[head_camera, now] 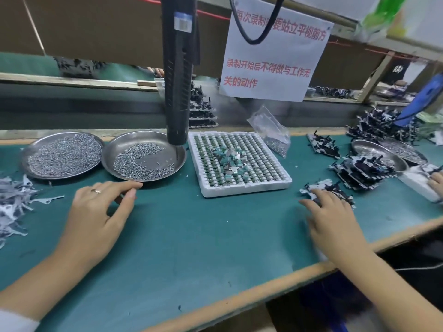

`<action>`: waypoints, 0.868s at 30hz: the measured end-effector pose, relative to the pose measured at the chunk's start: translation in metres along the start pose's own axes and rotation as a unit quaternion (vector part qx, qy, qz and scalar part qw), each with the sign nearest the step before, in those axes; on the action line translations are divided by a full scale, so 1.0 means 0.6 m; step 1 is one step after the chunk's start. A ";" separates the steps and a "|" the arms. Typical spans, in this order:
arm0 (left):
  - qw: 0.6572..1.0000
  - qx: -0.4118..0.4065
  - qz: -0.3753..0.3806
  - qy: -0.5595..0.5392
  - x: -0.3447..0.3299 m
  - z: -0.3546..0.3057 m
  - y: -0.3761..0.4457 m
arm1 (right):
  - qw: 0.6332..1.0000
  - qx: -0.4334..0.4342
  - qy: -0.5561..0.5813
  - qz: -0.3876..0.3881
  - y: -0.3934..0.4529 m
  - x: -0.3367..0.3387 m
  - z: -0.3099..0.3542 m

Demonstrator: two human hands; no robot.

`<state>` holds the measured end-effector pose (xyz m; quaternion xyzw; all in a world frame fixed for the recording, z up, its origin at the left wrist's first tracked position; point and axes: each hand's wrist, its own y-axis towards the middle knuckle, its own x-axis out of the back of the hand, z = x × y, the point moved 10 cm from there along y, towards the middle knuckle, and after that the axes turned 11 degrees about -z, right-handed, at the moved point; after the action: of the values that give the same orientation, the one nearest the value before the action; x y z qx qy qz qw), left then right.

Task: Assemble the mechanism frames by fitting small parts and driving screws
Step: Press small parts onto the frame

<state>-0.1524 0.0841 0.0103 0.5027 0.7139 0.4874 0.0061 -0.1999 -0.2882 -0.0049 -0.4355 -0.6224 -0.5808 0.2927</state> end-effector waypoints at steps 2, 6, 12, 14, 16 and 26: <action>1.000 0.002 0.008 0.008 -0.002 -0.001 0.000 | 0.994 0.040 0.086 -0.063 0.008 0.029 0.045; 1.000 0.010 0.009 0.020 -0.003 0.002 0.000 | 0.955 0.138 0.234 -0.119 0.005 0.070 0.178; 0.999 0.015 0.008 0.035 0.000 0.008 0.007 | 0.886 0.243 0.371 -0.136 0.045 0.082 0.352; 0.999 0.011 -0.011 0.048 0.012 0.009 0.022 | 0.869 0.260 0.392 -0.153 0.066 0.082 0.387; 0.999 0.016 -0.035 0.037 0.025 0.010 0.049 | 0.853 0.269 0.409 -0.178 0.084 0.081 0.407; 0.970 0.237 -0.005 -0.058 -0.125 0.067 0.261 | 0.821 0.168 0.509 -0.196 0.111 0.045 0.369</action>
<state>0.0162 0.0604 0.0631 0.5137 0.8101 0.2739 -0.0697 -0.1219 -0.0697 0.0156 0.1091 -0.5452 -0.6512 0.5165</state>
